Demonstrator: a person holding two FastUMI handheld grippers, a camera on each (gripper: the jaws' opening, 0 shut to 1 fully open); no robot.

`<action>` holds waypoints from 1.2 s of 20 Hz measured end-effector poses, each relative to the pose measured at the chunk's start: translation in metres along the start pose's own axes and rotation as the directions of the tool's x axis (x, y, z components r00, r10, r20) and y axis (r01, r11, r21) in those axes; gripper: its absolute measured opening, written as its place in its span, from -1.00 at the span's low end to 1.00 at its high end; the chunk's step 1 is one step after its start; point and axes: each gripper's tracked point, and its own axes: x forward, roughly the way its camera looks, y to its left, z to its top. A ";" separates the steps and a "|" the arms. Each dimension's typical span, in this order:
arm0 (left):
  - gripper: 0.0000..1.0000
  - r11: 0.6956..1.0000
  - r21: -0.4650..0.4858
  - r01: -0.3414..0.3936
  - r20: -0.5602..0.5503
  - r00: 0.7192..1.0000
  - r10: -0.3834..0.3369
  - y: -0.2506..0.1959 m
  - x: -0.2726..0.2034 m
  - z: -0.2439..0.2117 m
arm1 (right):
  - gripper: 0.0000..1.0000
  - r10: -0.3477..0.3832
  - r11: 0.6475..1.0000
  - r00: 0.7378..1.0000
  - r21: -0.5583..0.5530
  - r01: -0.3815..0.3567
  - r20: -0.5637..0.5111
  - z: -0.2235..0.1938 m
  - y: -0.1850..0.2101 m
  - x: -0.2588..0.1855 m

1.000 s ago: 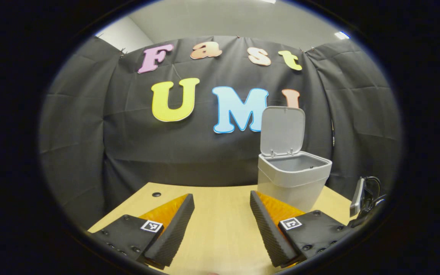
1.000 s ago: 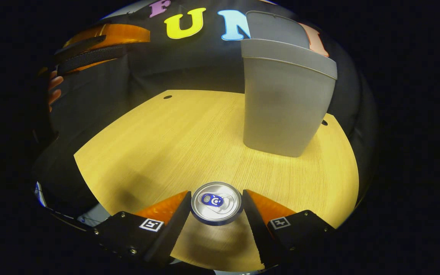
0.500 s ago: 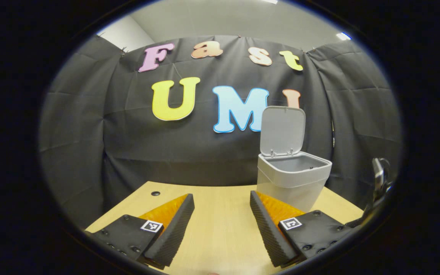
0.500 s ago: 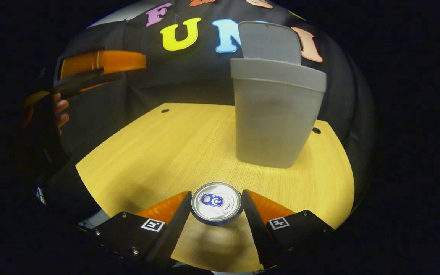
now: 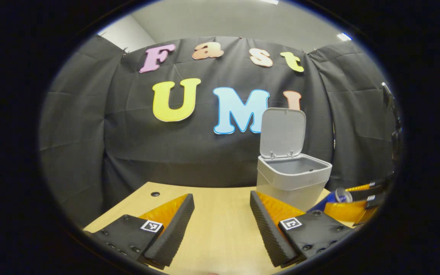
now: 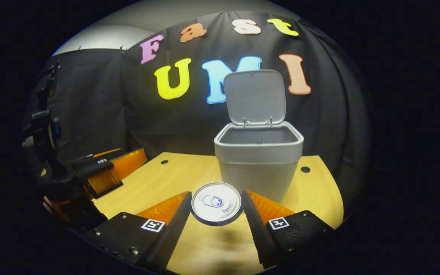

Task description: Press the lid of the desktop garbage bin to open it, pick up the crumpled paper on the desktop and throw it into the bin, then pick up the pop can on the desktop and drop it into the bin, and finally close the garbage bin lid.

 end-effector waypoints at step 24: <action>0.96 1.000 -0.001 -0.020 -0.017 1.000 0.020 0.002 0.003 -0.005 | 0.65 -0.073 0.994 0.946 -0.054 0.095 0.315 0.125 -0.030 0.078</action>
